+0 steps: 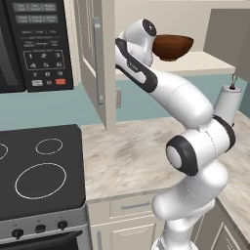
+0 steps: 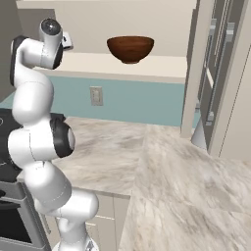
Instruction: Take the cinnamon bottle from the cabinet and place it on the dining table, next to the plate with the cupcake. Then take the chocolate from the dining counter and place it on the cupcake plate.
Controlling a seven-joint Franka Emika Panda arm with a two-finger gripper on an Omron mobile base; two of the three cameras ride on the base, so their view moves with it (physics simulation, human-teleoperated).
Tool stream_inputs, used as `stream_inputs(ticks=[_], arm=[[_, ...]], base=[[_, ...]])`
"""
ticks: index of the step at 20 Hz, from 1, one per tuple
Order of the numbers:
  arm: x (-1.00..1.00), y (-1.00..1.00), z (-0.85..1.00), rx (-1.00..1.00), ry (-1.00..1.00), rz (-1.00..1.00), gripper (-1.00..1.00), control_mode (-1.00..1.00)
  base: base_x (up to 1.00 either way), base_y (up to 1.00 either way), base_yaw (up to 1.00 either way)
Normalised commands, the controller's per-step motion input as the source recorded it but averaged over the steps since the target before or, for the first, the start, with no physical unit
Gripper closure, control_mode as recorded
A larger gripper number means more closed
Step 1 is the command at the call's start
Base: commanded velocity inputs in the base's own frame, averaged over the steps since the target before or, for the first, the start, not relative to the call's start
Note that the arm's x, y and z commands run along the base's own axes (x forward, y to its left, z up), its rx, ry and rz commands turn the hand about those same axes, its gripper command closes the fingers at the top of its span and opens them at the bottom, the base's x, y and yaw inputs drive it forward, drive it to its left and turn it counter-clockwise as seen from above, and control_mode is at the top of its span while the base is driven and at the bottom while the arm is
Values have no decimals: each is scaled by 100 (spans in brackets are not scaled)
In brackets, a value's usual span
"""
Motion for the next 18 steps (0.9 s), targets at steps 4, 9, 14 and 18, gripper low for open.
stream_inputs(ticks=[4,9,14,18], arm=[[9,16,0,0,0,0,-100,-100],[11,3,0,0,0,0,-100,-100],[21,0,0,0,0,0,-100,-100],[30,0,-9,0,0,0,-100,-100]], base=[[0,0,0],[0,0,0],[0,0,0],[0,0,0]])
